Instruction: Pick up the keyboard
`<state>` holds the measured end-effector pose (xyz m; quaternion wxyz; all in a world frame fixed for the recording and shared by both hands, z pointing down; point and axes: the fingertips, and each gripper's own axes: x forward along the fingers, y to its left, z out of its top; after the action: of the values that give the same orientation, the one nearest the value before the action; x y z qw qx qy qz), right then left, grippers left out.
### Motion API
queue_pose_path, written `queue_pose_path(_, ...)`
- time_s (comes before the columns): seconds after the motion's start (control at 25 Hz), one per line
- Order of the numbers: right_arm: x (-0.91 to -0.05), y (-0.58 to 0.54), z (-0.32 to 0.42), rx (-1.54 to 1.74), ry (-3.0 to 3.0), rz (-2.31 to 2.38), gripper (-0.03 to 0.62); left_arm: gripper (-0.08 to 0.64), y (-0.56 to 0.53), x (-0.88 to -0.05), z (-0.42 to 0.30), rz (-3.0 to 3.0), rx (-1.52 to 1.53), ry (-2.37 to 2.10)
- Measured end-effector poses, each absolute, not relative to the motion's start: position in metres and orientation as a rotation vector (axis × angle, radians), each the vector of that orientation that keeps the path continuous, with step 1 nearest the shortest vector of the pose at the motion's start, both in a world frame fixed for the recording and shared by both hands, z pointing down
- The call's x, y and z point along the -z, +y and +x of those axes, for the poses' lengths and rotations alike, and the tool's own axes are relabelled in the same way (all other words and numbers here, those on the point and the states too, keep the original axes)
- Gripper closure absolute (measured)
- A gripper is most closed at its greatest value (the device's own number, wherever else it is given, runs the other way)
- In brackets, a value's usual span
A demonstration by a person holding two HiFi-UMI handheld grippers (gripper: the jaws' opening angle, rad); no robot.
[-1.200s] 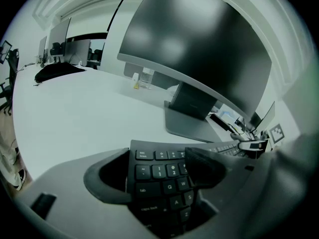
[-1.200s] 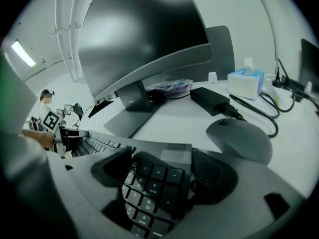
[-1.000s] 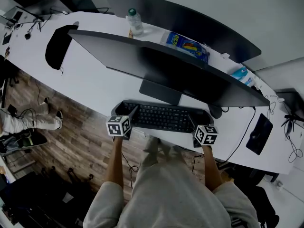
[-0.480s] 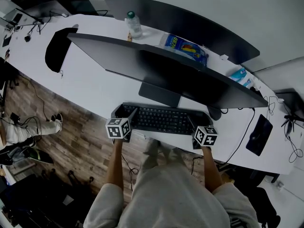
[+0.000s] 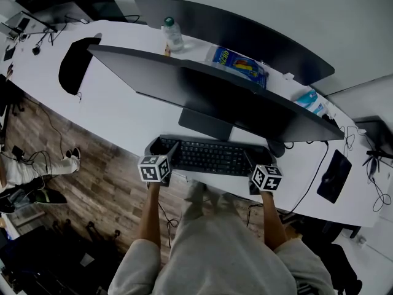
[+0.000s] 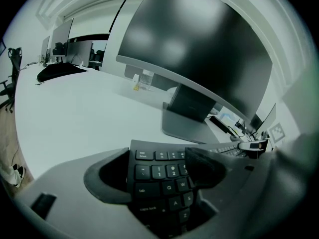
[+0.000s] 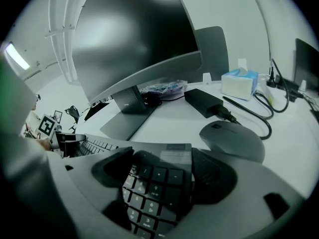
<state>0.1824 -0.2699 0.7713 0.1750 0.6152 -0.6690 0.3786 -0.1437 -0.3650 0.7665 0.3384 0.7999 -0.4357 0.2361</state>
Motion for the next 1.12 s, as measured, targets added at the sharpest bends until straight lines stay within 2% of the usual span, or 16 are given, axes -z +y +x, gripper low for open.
queue_pose_path(0.56,-0.737,-0.257,0.173,-0.997,-1.965,1.748,0.225,0.233,-0.342,-0.729,-0.156,2.119,-0.556,-1.194)
queue_pose_path(1.12,-0.660,-0.269,0.151,-0.800,-2.117,1.752,0.225,0.234,-0.330,-0.652,-0.184,2.189,-0.414,-1.312)
